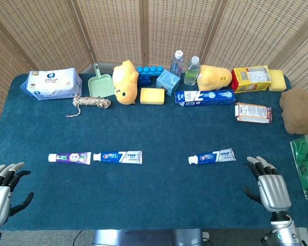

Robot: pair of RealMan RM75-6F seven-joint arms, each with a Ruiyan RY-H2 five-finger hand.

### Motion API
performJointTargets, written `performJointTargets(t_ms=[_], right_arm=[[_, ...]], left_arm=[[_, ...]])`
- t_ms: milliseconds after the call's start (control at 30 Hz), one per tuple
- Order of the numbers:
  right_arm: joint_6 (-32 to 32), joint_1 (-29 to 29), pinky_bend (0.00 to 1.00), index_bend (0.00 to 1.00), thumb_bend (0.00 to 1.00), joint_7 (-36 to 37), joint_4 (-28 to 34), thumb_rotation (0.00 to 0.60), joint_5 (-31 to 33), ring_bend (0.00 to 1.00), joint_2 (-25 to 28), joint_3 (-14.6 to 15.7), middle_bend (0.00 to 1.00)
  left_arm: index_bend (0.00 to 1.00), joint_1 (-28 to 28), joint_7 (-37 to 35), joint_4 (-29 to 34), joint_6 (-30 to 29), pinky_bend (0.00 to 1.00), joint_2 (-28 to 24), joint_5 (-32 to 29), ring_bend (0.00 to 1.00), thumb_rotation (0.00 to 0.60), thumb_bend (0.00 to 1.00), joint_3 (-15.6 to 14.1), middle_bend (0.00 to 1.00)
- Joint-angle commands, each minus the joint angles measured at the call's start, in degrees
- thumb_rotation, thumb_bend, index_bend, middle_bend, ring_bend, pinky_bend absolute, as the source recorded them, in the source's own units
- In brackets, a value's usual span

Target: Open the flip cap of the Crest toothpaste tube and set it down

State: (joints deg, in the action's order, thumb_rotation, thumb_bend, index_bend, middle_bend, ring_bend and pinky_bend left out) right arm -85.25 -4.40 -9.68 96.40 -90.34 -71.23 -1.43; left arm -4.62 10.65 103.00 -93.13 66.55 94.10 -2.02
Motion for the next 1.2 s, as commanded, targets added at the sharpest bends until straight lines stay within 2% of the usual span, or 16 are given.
performJointTargets(t_ms=[33,533,833,1000,1200], right_arm=[[0.2,-0.1,0.25,0.27,0.27,0.0,-0.1,0.600,0.2,0.15,-0.1,-0.1,0.23],[1.9,-1.8,0.25,0.24,0.27,0.8,-0.2,0.600,-0.3,0.15,0.1,-0.6,0.23],[10.2,-8.2,0.25,0.24,0.27,-0.9,2.7,0.600,1.4,0.15,0.6,-3.4,0.22],[14.7,-11.8,0.25,0.33,0.26,-2.2,3.0,0.600,4.2,0.15,-0.5,-5.3,0.21],[19.2,-15.2,0.25,0.34,0.24,-4.8,1.8,0.600,8.1,0.15,-2.7,-6.9,0.21]], left_arm=[[0.28,0.1,0.1,0.0,0.2,0.10,0.1,-0.2,0.16,0.600,0.23,0.0,0.21],[0.28,0.1,1.1,2.1,-1.3,0.10,-1.7,1.7,0.16,0.600,0.23,0.3,0.20],[0.28,1.2,1.0,4.7,0.3,0.10,-3.2,2.6,0.16,0.600,0.23,0.0,0.20],[0.28,1.8,1.9,5.4,1.2,0.10,-3.1,2.4,0.16,0.600,0.23,0.3,0.20],[0.28,2.7,3.1,6.0,2.6,0.10,-2.7,1.8,0.16,0.600,0.23,0.8,0.20]])
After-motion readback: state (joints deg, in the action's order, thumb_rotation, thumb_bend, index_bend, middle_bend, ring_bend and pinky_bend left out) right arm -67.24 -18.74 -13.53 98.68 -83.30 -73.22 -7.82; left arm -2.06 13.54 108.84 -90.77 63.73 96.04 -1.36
